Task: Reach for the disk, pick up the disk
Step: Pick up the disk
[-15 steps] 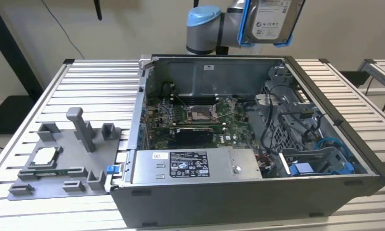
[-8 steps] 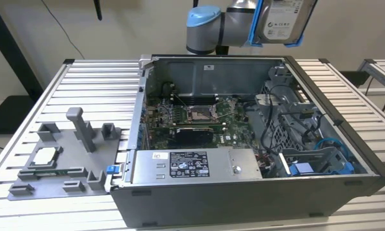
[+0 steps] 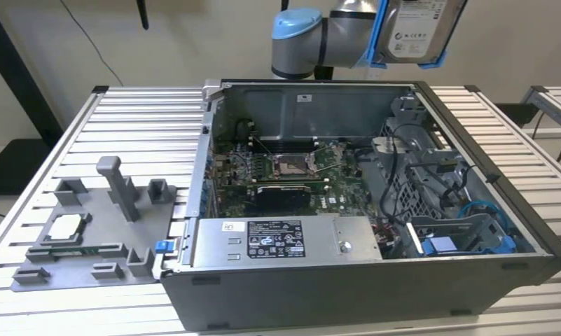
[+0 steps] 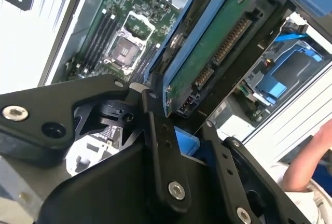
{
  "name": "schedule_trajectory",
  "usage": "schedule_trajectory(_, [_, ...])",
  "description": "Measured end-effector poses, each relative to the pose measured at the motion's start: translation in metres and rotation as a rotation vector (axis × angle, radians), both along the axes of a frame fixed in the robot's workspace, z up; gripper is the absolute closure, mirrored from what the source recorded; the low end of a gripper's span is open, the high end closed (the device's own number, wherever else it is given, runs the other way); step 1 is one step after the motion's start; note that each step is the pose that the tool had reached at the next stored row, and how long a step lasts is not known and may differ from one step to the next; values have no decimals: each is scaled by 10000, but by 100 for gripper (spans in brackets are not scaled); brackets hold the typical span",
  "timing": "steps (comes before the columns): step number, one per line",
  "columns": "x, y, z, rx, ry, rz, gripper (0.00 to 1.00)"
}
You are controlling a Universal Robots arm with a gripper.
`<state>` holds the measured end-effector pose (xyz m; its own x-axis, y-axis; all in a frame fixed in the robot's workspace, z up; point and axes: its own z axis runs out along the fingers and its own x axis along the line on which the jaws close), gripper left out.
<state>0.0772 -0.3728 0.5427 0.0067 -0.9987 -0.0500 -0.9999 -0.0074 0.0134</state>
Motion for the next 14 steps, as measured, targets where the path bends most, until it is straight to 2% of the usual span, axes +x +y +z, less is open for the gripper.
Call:
schedule_trajectory(4, [11, 0, 0, 0, 0, 2, 100])
schedule_trajectory(11, [118, 0, -1, 0, 0, 1, 100])
schedule_trajectory(14, [128, 1, -1, -2, 0, 0, 100])
